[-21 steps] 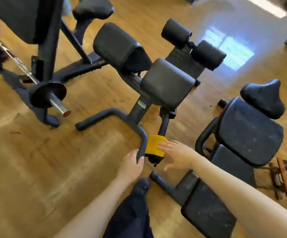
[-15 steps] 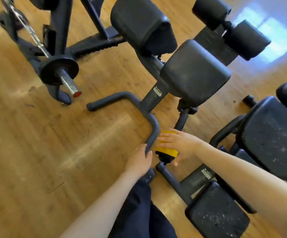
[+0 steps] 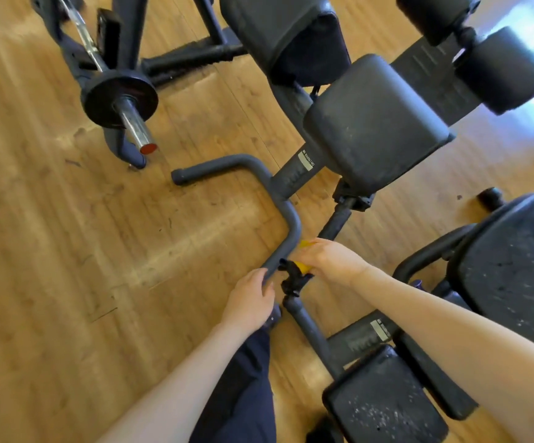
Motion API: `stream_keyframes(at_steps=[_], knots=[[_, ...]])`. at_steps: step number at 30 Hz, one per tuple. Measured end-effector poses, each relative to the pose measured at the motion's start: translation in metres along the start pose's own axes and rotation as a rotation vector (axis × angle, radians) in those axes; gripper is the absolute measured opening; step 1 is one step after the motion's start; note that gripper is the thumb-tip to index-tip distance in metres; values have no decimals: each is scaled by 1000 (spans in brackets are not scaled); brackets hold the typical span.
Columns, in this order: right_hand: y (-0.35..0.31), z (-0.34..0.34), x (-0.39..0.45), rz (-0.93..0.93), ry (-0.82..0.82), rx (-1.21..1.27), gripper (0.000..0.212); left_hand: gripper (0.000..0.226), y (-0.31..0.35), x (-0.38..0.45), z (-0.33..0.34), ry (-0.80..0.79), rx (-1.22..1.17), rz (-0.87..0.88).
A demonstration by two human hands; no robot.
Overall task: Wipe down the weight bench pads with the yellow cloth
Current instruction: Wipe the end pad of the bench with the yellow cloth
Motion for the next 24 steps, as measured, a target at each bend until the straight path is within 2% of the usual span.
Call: stream_keyframes(at_steps=[4,7,11,15,17,21,24], knots=[[15,-18,-48,354,184,316,19,36,21,-37,8,127,22,56],[9,-12,-117,506,287,587,17,46,31,-78,38,175,72,70],[-7,26,-230,687,327,829,20,52,42,-145,108,172,82,66],[-22,70,-334,864,304,902,25,53,67,-217,182,147,211,114],[-27,83,-372,926,289,912,16,54,77,-237,206,131,241,133],[-27,95,-416,998,332,912,11,55,84,-252,237,76,270,142],[-34,99,-425,979,298,863,13,56,84,-266,246,106,291,140]])
Point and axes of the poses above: each hand's wrist, its own x-axis towards the middle knuckle, its own z-axis out of the palm, y = z × x, the point moved 10 cm from there along x, towards the middle knuckle, and after that the axes turned 4 degrees about x, right-handed, at the moved point
